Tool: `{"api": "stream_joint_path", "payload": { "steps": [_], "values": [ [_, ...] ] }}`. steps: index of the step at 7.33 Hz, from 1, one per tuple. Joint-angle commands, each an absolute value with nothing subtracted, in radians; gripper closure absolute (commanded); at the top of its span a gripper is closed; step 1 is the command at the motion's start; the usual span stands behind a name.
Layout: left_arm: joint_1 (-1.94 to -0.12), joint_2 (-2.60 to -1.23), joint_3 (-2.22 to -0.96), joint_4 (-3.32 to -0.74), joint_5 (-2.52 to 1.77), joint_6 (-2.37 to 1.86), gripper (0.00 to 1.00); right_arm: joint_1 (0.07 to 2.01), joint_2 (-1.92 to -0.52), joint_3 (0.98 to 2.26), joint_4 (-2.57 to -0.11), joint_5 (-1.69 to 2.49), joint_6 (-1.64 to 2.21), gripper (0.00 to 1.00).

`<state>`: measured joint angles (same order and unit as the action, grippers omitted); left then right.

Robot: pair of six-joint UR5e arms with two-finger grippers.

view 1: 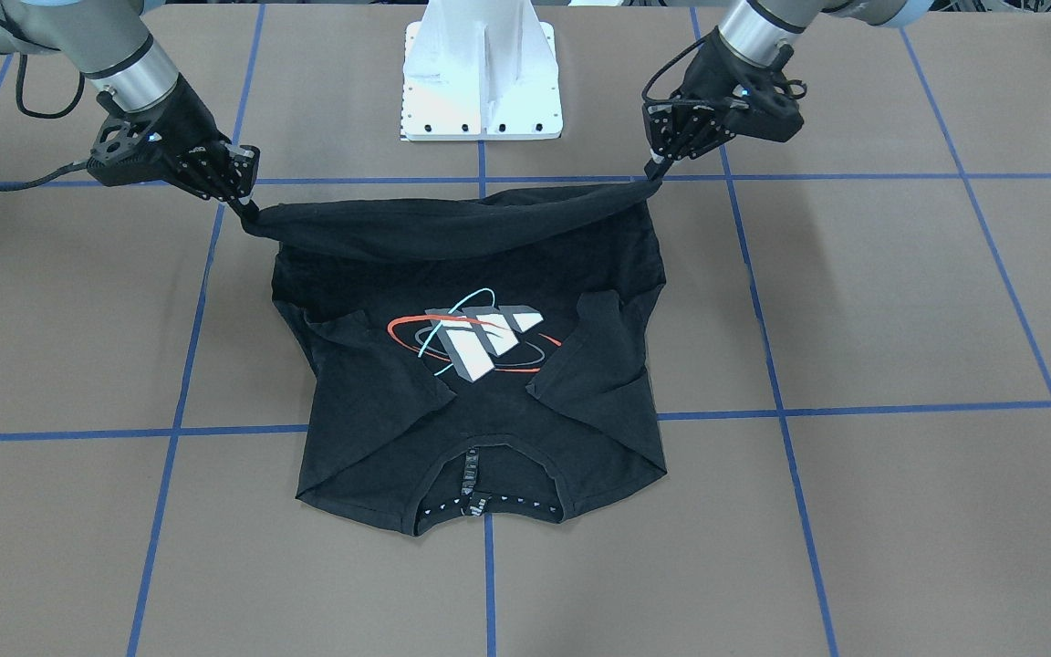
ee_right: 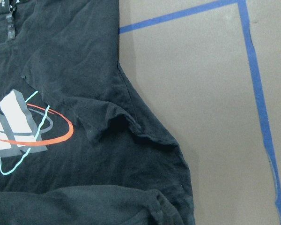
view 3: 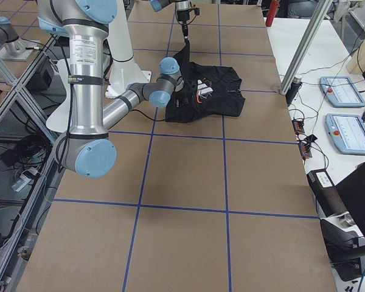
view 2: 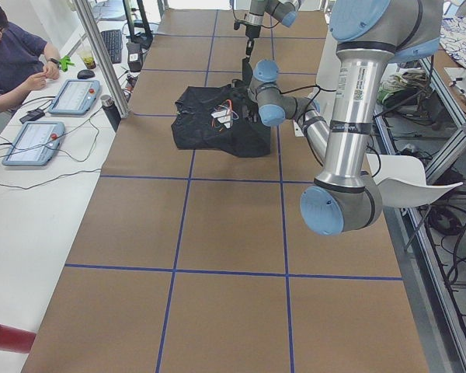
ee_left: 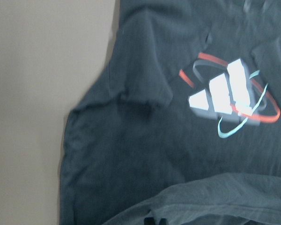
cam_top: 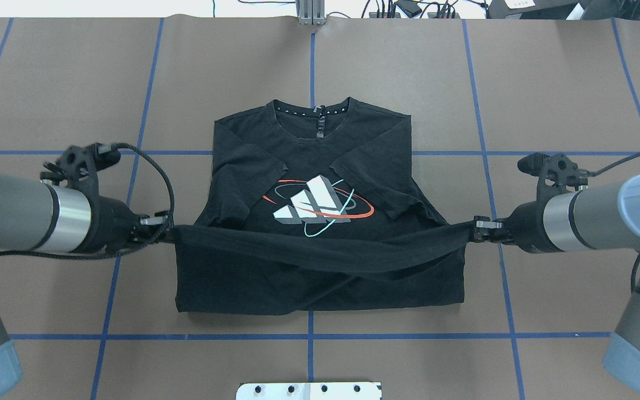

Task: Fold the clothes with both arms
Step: 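Lift the hem with both grippers and carry it toward the collar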

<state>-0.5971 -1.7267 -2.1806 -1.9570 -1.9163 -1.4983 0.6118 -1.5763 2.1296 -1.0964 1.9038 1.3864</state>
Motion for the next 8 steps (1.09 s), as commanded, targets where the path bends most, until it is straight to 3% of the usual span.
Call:
{"api": "stream_joint_path", "payload": {
  "steps": [1,8],
  "values": [
    [-0.692,-1.793,-2.116,-1.956,-1.916,-1.497,1.0,0.684,-1.516,2.108,-1.1,1.905,1.385,1.0],
    [-0.819,-2.052,-1.731,-1.963,-1.914,-1.393,1.0,0.801,-1.165,1.756,-1.223,1.905,1.373,1.0]
  ]
}}
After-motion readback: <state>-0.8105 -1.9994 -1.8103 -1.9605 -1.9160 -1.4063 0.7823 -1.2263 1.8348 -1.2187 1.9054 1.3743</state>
